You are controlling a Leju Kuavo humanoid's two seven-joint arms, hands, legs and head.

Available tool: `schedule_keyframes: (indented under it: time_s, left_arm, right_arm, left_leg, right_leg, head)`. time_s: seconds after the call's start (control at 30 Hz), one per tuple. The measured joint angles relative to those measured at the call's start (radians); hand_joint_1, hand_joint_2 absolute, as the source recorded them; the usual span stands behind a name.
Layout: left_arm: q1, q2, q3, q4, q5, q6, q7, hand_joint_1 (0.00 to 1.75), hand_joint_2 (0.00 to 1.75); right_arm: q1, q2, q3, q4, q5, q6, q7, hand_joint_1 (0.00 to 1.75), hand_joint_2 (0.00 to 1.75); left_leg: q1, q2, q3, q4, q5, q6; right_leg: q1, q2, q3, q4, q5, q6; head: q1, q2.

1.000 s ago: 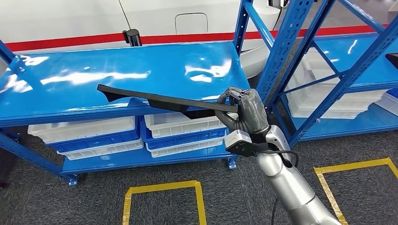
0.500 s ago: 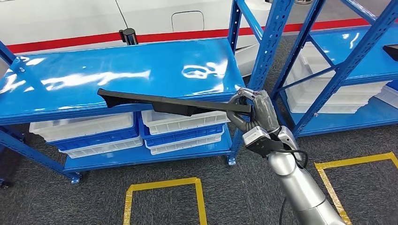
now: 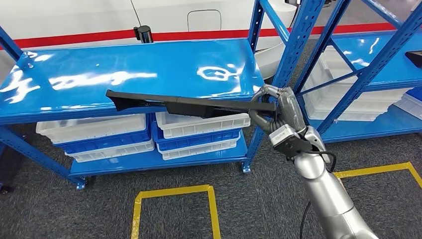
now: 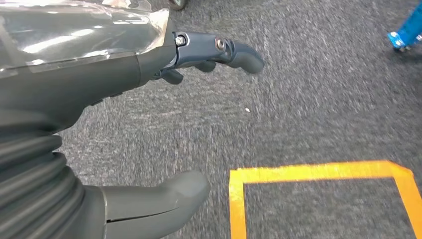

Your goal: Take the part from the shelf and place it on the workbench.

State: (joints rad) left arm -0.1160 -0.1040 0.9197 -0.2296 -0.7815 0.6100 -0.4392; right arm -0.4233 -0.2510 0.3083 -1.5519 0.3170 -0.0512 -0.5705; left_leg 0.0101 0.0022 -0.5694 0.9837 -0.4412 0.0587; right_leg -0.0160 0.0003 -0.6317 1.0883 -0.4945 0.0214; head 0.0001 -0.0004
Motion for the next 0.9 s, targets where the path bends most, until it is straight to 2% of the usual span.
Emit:
schedule_keyframes:
  time_s: [0.07,0.1,0.13,0.17,0.23,0.27,0.3,0.37,0.4,0.47,0.5,0.57,0.6,0.63,0.67,0.73,0.77,0.8,0.9]
  left_arm:
    - [-0.002,0.0,0.0,0.0,-0.005,0.0,0.007,0.0,1.75]
    - [-0.002,-0.001,0.0,0.0,-0.006,0.0,0.01,0.0,1.75]
    - [-0.002,-0.001,0.0,0.0,-0.008,0.0,0.012,0.0,1.75]
    - [-0.002,-0.002,0.0,0.0,-0.009,0.0,0.014,0.0,1.75]
    - [-0.002,-0.004,0.0,0.0,-0.011,0.0,0.017,0.0,1.75]
    - [-0.002,-0.004,0.0,0.0,-0.012,0.0,0.017,0.0,1.75]
    - [-0.002,-0.004,0.0,0.0,-0.012,0.0,0.017,0.0,1.75]
    - [-0.002,-0.003,0.0,0.0,-0.012,0.0,0.018,0.0,1.75]
    - [-0.002,-0.002,0.0,0.0,-0.012,0.0,0.018,0.0,1.75]
    - [-0.002,0.0,0.0,0.0,-0.012,0.0,0.018,0.0,1.75]
    - [-0.002,0.0,0.0,0.0,-0.012,0.0,0.018,0.0,1.75]
    - [-0.001,0.001,0.0,0.0,-0.012,0.0,0.018,0.0,1.75]
    - [0.0,0.001,0.0,0.0,-0.012,0.0,0.018,0.0,1.75]
    - [0.0,0.001,0.0,0.0,-0.012,0.0,0.018,0.0,1.75]
    - [0.001,0.001,0.0,0.0,-0.012,0.0,0.018,0.0,1.75]
    - [0.001,0.004,0.0,0.0,-0.011,0.0,0.018,0.0,1.75]
    - [0.001,0.005,0.0,0.0,-0.01,0.0,0.018,0.0,1.75]
    - [0.001,0.007,0.0,0.0,-0.008,0.0,0.017,0.0,1.75]
    - [0.002,0.009,0.001,0.0,-0.001,0.0,0.015,0.0,1.75]
  right_arm:
    - [-0.017,-0.005,-0.009,0.004,-0.027,0.026,0.007,1.75,1.75]
    - [-0.022,-0.007,-0.014,0.006,-0.038,0.036,0.008,1.75,1.75]
    - [-0.027,-0.009,-0.018,0.01,-0.046,0.042,0.008,1.75,1.75]
    - [-0.033,-0.011,-0.022,0.013,-0.051,0.047,0.008,1.75,1.75]
    - [-0.049,-0.014,-0.03,0.019,-0.055,0.054,0.008,1.75,1.75]
    - [-0.058,-0.016,-0.034,0.022,-0.056,0.057,0.009,1.75,1.75]
    - [-0.068,-0.017,-0.036,0.025,-0.057,0.061,0.01,1.75,1.75]
    - [-0.085,-0.02,-0.038,0.033,-0.056,0.069,0.014,1.75,1.75]
    - [-0.094,-0.021,-0.039,0.038,-0.055,0.073,0.016,1.75,1.75]
    - [-0.109,-0.021,-0.039,0.048,-0.052,0.078,0.019,1.75,1.75]
    - [-0.116,-0.021,-0.038,0.052,-0.052,0.079,0.019,1.75,1.75]
    - [-0.125,-0.021,-0.038,0.06,-0.051,0.079,0.019,1.75,1.75]
    - [-0.127,-0.021,-0.037,0.065,-0.051,0.079,0.019,1.75,1.75]
    - [-0.128,-0.021,-0.036,0.07,-0.05,0.079,0.019,1.75,1.75]
    - [-0.128,-0.021,-0.035,0.074,-0.05,0.079,0.019,1.75,1.75]
    - [-0.13,-0.02,-0.034,0.08,-0.049,0.079,0.019,1.75,1.75]
    - [-0.132,-0.02,-0.034,0.082,-0.049,0.079,0.02,1.75,1.75]
    - [-0.135,-0.019,-0.033,0.085,-0.049,0.079,0.02,1.75,1.75]
    - [-0.142,-0.016,-0.029,0.092,-0.047,0.079,0.021,1.75,1.75]
  left_leg:
    - [-0.003,0.0,-0.01,0.0,0.008,0.007]
    - [-0.005,0.0,-0.014,0.0,0.011,0.007]
    - [-0.005,0.0,-0.017,0.001,0.013,0.006]
    - [-0.006,-0.001,-0.019,0.002,0.015,0.005]
    - [-0.008,-0.002,-0.023,0.009,0.016,0.0]
    - [-0.011,-0.002,-0.027,0.014,0.016,-0.003]
    - [-0.013,-0.002,-0.031,0.018,0.016,-0.008]
    - [-0.016,-0.002,-0.037,0.022,0.019,-0.018]
    - [-0.014,-0.002,-0.041,0.023,0.02,-0.023]
    - [-0.008,-0.004,-0.057,0.056,-0.009,-0.034]
    - [-0.005,-0.005,-0.076,0.099,-0.04,-0.041]
    - [0.0,-0.005,-0.131,0.231,-0.114,-0.052]
    - [0.002,-0.005,-0.153,0.283,-0.134,-0.055]
    - [0.003,-0.005,-0.159,0.305,-0.136,-0.057]
    - [0.004,-0.005,-0.144,0.283,-0.118,-0.056]
    - [0.003,-0.005,-0.069,0.152,-0.059,-0.047]
    - [0.001,-0.005,-0.033,0.089,-0.037,-0.041]
    - [-0.002,-0.005,-0.011,0.046,-0.026,-0.036]
    - [-0.007,-0.005,-0.006,0.022,-0.016,-0.022]
  right_leg:
    - [-0.001,0.0,-0.06,0.14,-0.061,-0.007]
    - [-0.002,0.0,-0.078,0.187,-0.075,-0.004]
    - [-0.002,0.0,-0.076,0.195,-0.074,0.002]
    - [-0.002,0.0,-0.052,0.159,-0.058,0.011]
    - [-0.003,-0.001,0.031,0.011,-0.012,0.022]
    - [-0.001,-0.001,0.063,-0.049,0.005,0.021]
    - [0.001,-0.001,0.081,-0.086,0.014,0.017]
    - [0.005,0.001,0.085,-0.096,0.021,0.005]
    - [0.0,0.001,0.083,-0.096,0.025,-0.001]
    - [-0.008,0.0,0.079,-0.098,0.034,-0.016]
    - [-0.011,0.0,0.076,-0.099,0.038,-0.022]
    - [-0.008,-0.002,0.067,-0.098,0.043,-0.029]
    - [-0.007,-0.002,0.063,-0.098,0.045,-0.03]
    - [-0.006,-0.002,0.06,-0.097,0.047,-0.03]
    - [-0.006,-0.002,0.058,-0.097,0.049,-0.029]
    - [-0.005,-0.001,0.057,-0.096,0.051,-0.027]
    - [-0.002,-0.001,0.056,-0.096,0.052,-0.024]
    - [0.0,-0.001,0.054,-0.095,0.054,-0.021]
    - [0.004,-0.002,0.047,-0.098,0.062,-0.006]
  head:
    - [0.002,0.0]
    - [0.002,0.0]
    - [0.003,0.0]
    - [0.003,0.0]
    - [0.003,0.0]
    - [0.003,0.0]
    - [0.003,0.0]
    - [0.002,0.0]
    - [0.003,0.0]
    - [0.001,0.0]
    - [0.0,0.0]
    - [-0.002,0.0]
    - [-0.002,0.0]
    - [-0.002,0.0]
    - [-0.002,0.0]
    - [-0.002,0.0]
    - [-0.002,0.0]
    - [-0.002,0.0]
    - [-0.002,0.0]
